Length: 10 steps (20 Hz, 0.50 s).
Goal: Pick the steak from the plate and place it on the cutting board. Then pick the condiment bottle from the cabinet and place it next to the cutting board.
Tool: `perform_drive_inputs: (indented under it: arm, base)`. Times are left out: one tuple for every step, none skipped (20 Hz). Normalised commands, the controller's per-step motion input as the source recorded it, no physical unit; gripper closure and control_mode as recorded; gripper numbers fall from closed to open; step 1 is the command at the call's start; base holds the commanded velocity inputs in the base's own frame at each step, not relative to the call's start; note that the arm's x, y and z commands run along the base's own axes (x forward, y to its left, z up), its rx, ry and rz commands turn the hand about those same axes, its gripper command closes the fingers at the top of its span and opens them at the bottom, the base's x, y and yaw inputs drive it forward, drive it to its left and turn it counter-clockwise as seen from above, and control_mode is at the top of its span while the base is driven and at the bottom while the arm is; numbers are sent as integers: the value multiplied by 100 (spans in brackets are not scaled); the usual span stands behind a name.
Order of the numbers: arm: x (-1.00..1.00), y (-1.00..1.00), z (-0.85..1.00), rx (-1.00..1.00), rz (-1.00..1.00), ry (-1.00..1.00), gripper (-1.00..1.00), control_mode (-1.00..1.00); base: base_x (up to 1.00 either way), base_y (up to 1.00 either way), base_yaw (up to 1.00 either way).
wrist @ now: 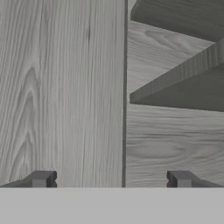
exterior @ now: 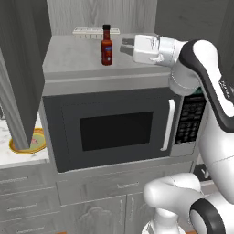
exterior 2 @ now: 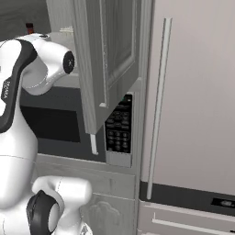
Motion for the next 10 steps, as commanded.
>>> perform_drive_inputs:
  arm:
    - [0,0,0,0,5,-3,-100,-100]
    - [0,0,0,0,5,-4,-100,-100]
    - [0,0,0,0,5,-3,-100,-100]
    - [0,0,0,0,5,-3,-100,-100]
    - [0,0,0,0,5,-3,-100,-100]
    - [0,0,0,0,4,-3,-100,-100]
    - [2,0,0,0,3,-2,-100,-100]
    - [11,0,0,0,1,0,-100,-100]
    - [15,0,0,0,0,0,-100,-100]
    - [18,-2,0,0,0,0,-100,-100]
  base:
    - [0,0,0]
    - [0,0,0]
    - [0,0,0]
    - [0,0,0]
    - [0,0,0]
    - [0,0,0]
    - [0,0,0]
    - [0,0,0]
    - [0,0,0]
    - [0,0,0]
